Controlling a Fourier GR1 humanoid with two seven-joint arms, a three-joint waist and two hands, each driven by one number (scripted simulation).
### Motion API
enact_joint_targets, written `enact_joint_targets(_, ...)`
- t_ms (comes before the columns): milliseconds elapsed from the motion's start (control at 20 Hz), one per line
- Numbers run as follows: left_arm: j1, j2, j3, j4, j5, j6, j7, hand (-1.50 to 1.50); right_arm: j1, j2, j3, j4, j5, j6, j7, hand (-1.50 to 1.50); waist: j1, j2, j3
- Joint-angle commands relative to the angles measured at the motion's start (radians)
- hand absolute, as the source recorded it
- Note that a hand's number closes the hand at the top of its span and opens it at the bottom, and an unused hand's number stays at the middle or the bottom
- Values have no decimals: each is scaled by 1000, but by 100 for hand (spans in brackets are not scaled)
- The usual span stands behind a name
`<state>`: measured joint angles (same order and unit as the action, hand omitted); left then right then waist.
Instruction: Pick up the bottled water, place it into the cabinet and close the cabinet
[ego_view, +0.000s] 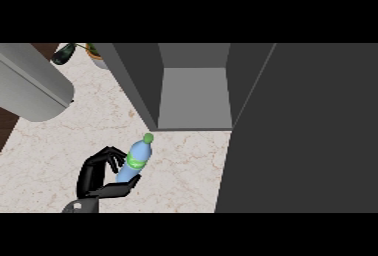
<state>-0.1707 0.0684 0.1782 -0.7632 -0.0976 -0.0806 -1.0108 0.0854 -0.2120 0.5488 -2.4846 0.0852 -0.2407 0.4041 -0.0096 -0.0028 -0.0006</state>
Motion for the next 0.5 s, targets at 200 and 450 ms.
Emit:
enact_joint_targets(200, -145, -54, -27, 79, 12, 46, 62, 150, 43, -23, 47, -124, 92, -6, 54, -150, -2, 1, 0)
enact_joint_targets(450, -134, -68, -234, -71, 219, 144, 202, 150, 94, -35, 79, -92, 96, -29, -40, -150, -10, -4, 1)
